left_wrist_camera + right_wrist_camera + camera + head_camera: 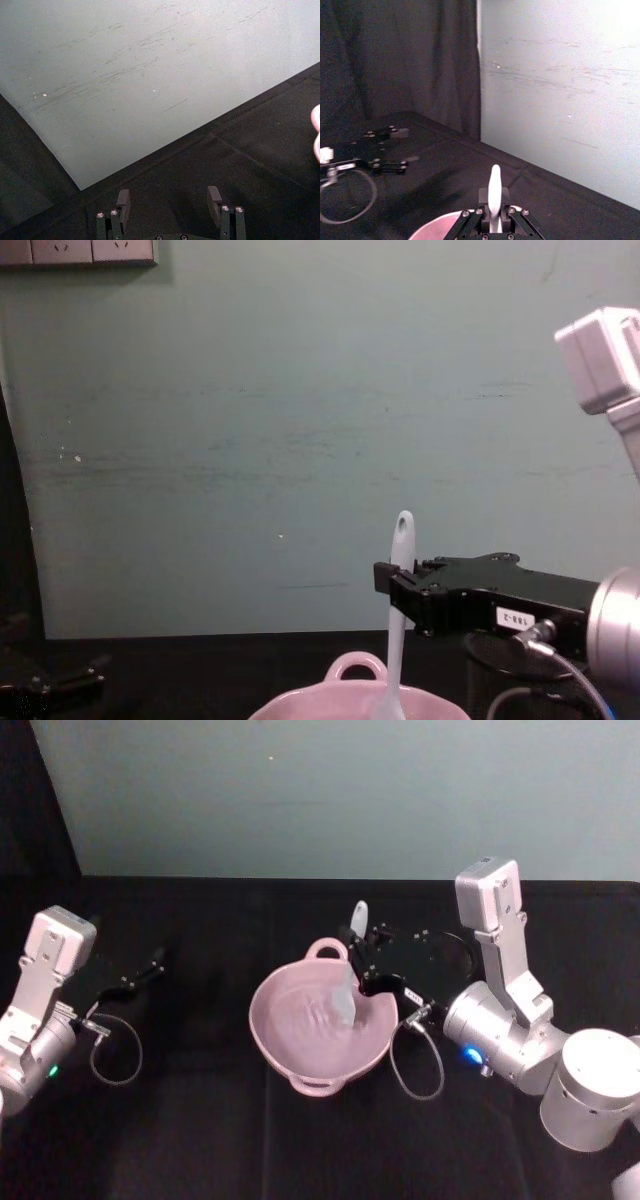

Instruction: Use the one hand to pick up the spoon and stir the clear water in the bowl.

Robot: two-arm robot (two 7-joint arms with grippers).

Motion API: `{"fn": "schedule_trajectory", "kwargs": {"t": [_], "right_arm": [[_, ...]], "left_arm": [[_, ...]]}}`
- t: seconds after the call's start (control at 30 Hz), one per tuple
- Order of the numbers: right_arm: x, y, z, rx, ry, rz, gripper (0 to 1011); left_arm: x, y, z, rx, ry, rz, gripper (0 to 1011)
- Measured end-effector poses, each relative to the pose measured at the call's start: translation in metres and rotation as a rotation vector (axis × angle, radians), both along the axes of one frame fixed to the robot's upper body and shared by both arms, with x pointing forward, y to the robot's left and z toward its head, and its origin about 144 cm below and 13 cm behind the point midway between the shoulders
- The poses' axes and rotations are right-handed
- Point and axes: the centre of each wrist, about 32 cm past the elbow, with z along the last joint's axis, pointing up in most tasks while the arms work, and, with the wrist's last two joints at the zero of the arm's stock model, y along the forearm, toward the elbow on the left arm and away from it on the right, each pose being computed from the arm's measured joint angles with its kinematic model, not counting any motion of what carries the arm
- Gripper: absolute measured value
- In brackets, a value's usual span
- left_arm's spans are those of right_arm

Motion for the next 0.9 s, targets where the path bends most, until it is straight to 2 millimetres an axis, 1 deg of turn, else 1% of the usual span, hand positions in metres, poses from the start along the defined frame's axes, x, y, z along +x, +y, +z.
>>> {"fn": "schedule_trajectory", "kwargs": {"t": [0.2,0.43,0.6,0.67,0.9], "right_arm": [[-0.017,0.003,0.002,0.025,0.011,0.048,114],[-0.024,0.017,0.001,0.052,0.024,0.092,114],[-0.020,0.029,-0.002,0.062,0.027,0.105,114],[-0.015,0.036,-0.005,0.064,0.019,0.103,114],[-0.002,0.046,-0.007,0.047,-0.012,0.073,114]], "left_arm": [[0.000,0.000,0.000,0.000,0.000,0.000,1011],[0.000,0.000,0.000,0.000,0.000,0.000,1011],[0.000,0.000,0.000,0.000,0.000,0.000,1011],[0.000,0.000,0.000,0.000,0.000,0.000,1011],[0.000,0.000,0.000,0.000,0.000,0.000,1011]]}}
